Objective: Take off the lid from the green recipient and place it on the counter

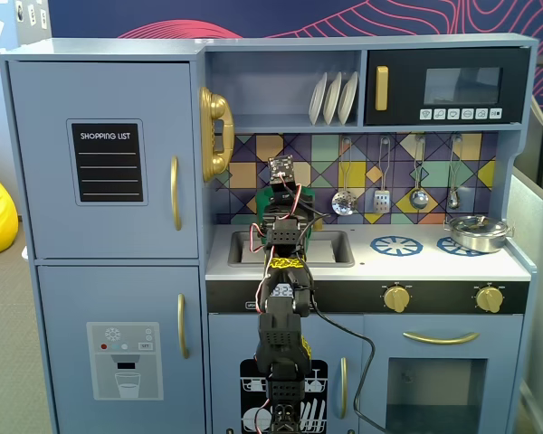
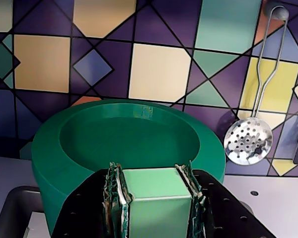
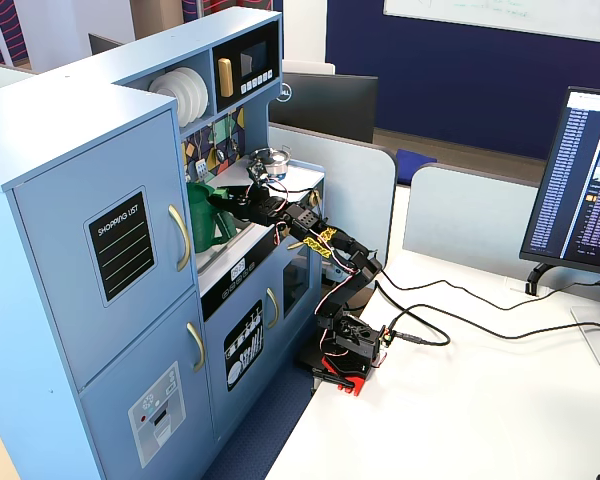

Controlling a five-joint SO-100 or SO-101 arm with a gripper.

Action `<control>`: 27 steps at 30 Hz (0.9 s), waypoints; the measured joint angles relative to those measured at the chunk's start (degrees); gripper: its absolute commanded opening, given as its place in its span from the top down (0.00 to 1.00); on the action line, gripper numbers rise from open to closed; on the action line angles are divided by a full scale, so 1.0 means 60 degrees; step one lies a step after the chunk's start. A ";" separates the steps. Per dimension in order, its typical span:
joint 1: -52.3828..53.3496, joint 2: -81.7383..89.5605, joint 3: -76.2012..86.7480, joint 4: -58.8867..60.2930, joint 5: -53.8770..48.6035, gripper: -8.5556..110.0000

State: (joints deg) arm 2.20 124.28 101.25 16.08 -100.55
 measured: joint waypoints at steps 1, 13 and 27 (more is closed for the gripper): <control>0.0000 -0.0044 -0.0015 -0.0015 0.0000 0.93; -0.0103 -0.0249 -0.0586 -0.0264 -0.0352 0.93; 0.2681 -0.0220 -0.1040 -0.0615 -0.0044 0.93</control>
State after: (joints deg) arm 18.28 122.96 95.01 12.39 -100.81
